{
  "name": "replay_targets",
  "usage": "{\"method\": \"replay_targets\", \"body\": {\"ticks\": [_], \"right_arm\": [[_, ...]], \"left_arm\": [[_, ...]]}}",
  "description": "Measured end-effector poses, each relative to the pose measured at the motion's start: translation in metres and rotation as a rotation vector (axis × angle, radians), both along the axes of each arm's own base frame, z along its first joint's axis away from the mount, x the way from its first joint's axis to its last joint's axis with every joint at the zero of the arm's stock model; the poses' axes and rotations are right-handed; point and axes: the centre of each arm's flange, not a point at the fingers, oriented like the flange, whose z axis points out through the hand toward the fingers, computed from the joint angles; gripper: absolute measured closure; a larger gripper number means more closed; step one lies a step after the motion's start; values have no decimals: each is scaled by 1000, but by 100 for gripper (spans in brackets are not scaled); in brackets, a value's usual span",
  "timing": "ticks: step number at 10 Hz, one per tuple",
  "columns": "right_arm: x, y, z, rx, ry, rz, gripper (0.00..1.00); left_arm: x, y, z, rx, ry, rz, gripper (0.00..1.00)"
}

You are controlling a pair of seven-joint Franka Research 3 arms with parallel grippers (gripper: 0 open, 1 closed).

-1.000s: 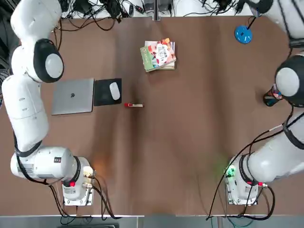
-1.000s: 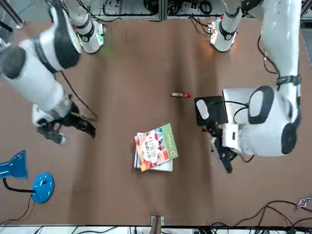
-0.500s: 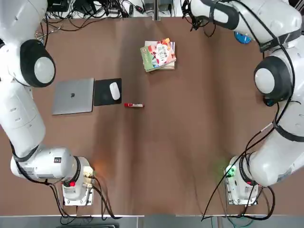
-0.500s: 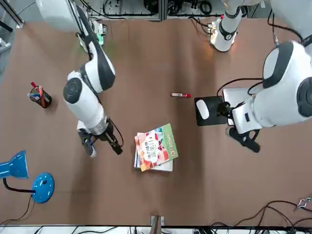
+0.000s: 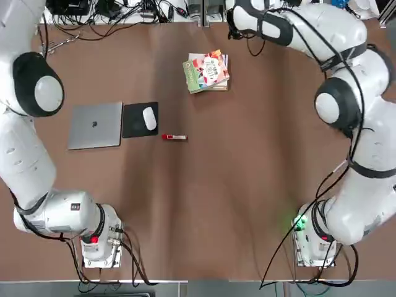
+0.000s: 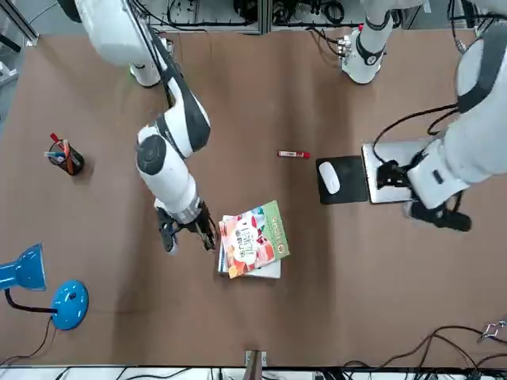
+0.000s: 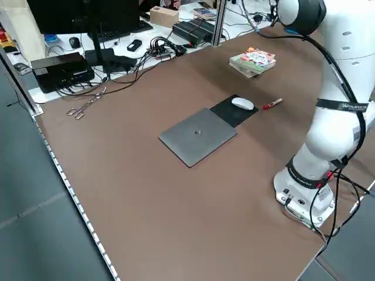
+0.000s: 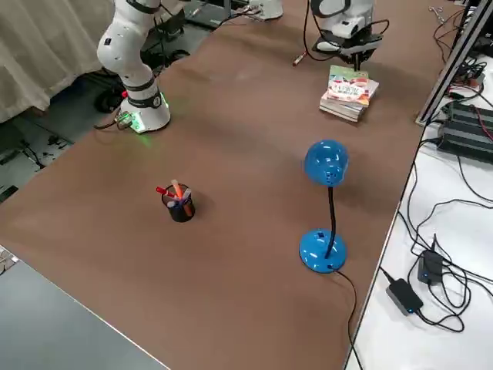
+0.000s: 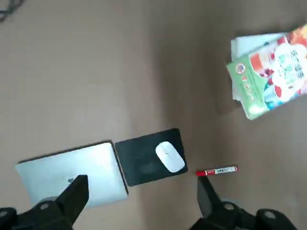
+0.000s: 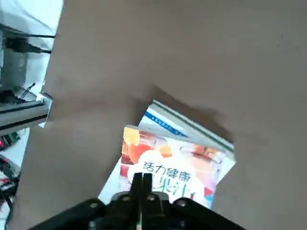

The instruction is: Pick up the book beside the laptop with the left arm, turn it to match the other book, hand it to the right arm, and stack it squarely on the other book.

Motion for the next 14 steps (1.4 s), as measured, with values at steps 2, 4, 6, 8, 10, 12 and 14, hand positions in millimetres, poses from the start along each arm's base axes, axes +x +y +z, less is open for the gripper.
{"method": "replay_targets", "body": {"ticks": [2, 4, 6, 8, 10, 12, 14], "right_arm": [[10, 17, -23, 27, -9, -55, 100], [11, 38, -50, 4, -31, -28, 100], [-11, 79, -73, -34, -39, 51, 100], [-38, 116, -86, -63, -47, 176, 100], [-46, 125, -95, -99, -63, 299, 100], [-58, 139, -115, -116, -68, 367, 100], [-70, 157, -130, -104, -91, 399, 100]], "left_arm": [[-10, 32, 11, 21, -38, 64, 0], [-32, 53, 23, 69, -70, 116, 1], [-66, 77, 30, 88, -91, 168, 4], [-95, 94, 30, 84, -79, 185, 1], [-101, 99, 21, 68, -61, 168, 0], [-100, 116, 18, 65, -61, 158, 1], [-98, 130, 17, 60, -69, 93, 0]]}}
